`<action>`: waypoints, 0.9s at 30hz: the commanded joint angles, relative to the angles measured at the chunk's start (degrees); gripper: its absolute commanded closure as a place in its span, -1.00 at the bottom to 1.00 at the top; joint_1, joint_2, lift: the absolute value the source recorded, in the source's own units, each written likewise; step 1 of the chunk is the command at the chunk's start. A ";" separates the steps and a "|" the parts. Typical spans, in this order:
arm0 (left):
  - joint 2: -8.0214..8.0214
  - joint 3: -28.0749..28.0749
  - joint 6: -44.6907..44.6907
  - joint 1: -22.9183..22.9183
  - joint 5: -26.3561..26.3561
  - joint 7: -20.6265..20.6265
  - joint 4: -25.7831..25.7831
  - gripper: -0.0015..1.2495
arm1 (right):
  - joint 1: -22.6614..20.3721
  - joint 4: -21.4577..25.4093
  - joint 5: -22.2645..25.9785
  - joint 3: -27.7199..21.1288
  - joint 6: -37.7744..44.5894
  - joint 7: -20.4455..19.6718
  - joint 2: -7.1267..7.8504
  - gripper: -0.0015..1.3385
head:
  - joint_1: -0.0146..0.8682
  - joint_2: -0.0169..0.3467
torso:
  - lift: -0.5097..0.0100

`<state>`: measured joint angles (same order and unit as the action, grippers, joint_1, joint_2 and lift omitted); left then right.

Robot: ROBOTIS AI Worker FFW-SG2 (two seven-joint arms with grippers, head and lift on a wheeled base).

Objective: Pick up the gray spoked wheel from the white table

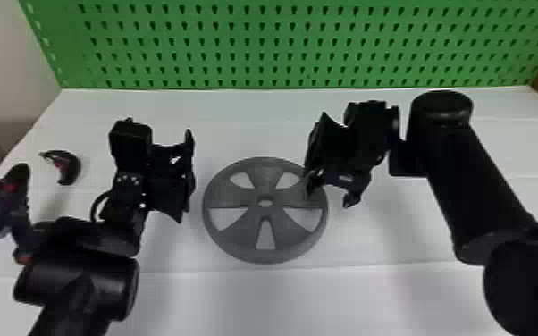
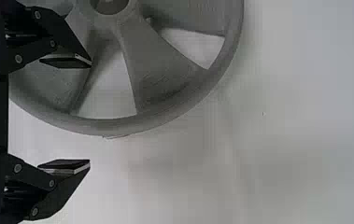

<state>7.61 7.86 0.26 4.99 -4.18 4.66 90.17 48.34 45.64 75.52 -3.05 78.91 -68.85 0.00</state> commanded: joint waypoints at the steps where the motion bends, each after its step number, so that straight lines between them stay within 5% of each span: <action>1: 0.13 0.14 0.00 0.02 0.05 0.00 0.00 -0.80 | -0.09 -0.38 2.88 0.24 -0.16 -2.43 -0.05 -0.25 | 0.77 -0.80 | 0.62; 27: 0.30 0.57 0.00 0.38 -0.04 0.00 0.00 -0.79 | -0.53 -0.47 4.99 1.29 -2.71 -3.75 -0.05 -0.25 | 0.77 -0.80 | 0.62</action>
<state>7.90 8.37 0.26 5.32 -4.14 4.66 90.18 47.80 45.17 80.54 -1.85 76.38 -72.55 0.00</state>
